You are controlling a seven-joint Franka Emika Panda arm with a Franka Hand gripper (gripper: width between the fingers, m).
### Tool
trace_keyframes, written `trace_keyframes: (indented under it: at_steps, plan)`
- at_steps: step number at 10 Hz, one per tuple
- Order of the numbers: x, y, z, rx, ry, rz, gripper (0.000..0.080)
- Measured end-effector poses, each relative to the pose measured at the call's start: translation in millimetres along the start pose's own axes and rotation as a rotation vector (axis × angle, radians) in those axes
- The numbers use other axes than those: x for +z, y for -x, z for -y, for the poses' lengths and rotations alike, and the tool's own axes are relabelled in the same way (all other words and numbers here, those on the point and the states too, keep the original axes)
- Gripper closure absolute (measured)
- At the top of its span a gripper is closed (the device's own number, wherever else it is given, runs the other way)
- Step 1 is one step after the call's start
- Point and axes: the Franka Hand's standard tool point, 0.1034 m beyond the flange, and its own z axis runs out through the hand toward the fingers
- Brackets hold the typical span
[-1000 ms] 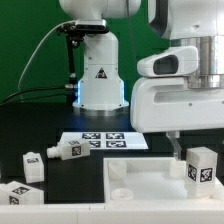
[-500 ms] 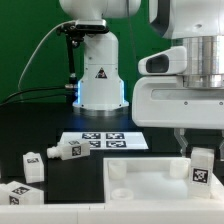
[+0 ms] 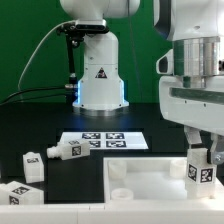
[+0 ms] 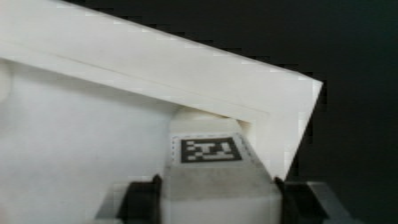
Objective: Assemble square table
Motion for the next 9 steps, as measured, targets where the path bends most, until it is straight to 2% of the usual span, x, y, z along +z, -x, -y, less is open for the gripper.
trace_keyframes:
  at_steps: [1, 3, 4, 5, 6, 8, 9]
  plan:
    - [0.0, 0.0, -0.1, -0.019, 0.001, 0.0, 0.0514]
    - [1.0, -6.3, -0.5, -0.355, -0.001, -0.014, 0.0505]
    - [0.5, -7.4, 2.9, -0.548, -0.016, -0.023, 0.0306]
    - [0.7, -8.6, 4.1, -0.72, -0.023, -0.025, 0.0306]
    - [0.9, -9.2, 3.9, -0.751, -0.021, -0.026, 0.0184]
    - [1.0, -9.8, 3.7, -0.878, -0.019, -0.029, 0.016]
    - [0.5, -10.6, 4.4, -1.032, -0.012, -0.036, 0.0151]
